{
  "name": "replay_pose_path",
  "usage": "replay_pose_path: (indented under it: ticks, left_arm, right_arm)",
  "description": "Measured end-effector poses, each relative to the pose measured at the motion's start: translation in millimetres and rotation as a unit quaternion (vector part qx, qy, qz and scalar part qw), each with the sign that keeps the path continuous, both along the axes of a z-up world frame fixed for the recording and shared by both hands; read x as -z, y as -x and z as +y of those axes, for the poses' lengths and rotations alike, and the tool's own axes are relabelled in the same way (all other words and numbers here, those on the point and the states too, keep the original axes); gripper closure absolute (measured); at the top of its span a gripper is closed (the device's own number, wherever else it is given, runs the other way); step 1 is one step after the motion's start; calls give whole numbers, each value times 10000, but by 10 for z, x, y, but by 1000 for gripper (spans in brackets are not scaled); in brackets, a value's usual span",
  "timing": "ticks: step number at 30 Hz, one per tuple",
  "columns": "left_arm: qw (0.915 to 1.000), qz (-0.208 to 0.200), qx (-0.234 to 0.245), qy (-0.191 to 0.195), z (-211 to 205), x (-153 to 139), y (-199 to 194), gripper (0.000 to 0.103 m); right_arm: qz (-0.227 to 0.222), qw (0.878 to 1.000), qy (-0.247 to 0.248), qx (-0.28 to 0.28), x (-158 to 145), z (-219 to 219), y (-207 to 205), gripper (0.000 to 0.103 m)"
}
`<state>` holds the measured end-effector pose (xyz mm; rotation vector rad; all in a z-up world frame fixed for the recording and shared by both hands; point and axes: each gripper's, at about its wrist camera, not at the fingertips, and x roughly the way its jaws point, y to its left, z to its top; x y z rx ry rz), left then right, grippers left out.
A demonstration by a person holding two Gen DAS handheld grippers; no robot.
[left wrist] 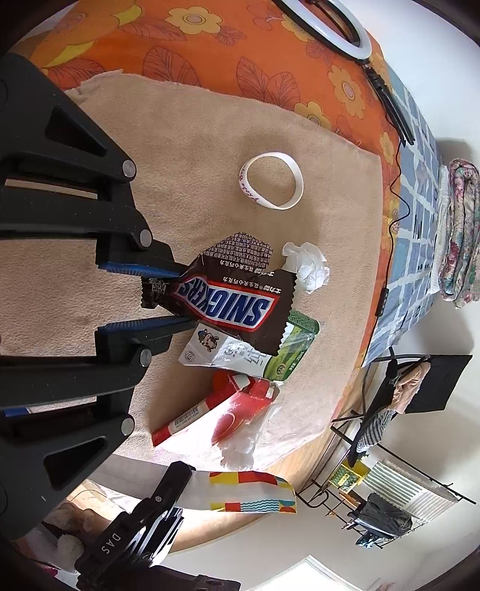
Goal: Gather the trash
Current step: 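Carry the Snickers bar and paper strip over the blue basket with both tools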
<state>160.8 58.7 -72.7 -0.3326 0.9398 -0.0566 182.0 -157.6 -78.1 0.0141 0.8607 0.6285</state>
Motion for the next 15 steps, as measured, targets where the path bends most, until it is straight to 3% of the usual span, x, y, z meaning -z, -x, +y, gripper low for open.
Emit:
replay_pose_path:
  ticks: [15]
  left_arm:
    - [9996,-72,265,-85,-414,-226,1001,85]
  right_arm:
    - [-169,9989,-137,-414,-287,-28,759,96]
